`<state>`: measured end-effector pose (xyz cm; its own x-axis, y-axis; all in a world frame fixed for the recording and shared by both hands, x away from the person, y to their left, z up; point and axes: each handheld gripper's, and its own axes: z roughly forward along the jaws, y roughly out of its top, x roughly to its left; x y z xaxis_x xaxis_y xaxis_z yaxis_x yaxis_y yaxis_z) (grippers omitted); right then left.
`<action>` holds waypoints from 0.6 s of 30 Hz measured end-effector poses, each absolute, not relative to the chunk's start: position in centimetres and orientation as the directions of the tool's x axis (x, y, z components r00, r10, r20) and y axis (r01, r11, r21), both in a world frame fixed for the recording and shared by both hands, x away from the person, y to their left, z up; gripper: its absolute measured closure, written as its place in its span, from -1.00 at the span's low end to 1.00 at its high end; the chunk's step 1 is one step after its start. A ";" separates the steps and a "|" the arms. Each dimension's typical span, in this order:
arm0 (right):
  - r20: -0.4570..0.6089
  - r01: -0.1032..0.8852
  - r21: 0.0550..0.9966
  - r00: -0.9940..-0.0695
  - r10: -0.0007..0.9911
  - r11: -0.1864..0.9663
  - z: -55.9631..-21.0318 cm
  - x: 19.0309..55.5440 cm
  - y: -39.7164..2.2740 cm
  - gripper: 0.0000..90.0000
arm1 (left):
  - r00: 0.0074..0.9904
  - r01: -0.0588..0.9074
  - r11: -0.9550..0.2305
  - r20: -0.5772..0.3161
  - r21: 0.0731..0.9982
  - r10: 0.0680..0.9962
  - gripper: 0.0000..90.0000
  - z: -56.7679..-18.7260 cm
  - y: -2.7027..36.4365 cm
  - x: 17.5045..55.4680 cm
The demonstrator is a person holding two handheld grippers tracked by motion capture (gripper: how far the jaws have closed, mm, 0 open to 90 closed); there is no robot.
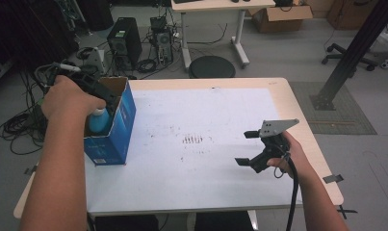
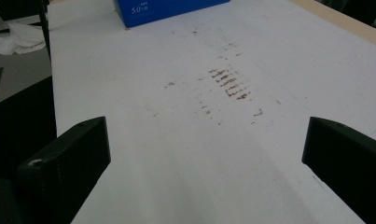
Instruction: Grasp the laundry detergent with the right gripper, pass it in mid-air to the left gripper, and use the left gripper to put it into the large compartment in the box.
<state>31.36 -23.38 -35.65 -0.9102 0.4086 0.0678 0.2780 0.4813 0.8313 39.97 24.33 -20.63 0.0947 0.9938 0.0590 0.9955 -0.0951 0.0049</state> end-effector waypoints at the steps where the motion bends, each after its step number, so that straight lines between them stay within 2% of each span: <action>1: 0.068 0.278 0.832 -0.910 0.409 0.480 -35.6 31.3 -23.4 -0.98 | 0.094 0.995 -0.095 0.060 0.006 0.994 -0.90 -20.4 24.2 39.9; 11: 0.053 0.262 0.839 -0.912 0.408 0.477 -34.7 30.6 -24.0 -0.98 | 0.111 0.993 -0.113 0.074 0.026 0.991 -0.99 -18.6 23.1 39.4; 18: 0.036 0.245 0.844 -0.914 0.405 0.478 -33.8 30.4 -24.4 -0.98 | 0.233 0.971 -0.236 0.068 0.040 0.970 -1.00 -17.2 20.1 38.8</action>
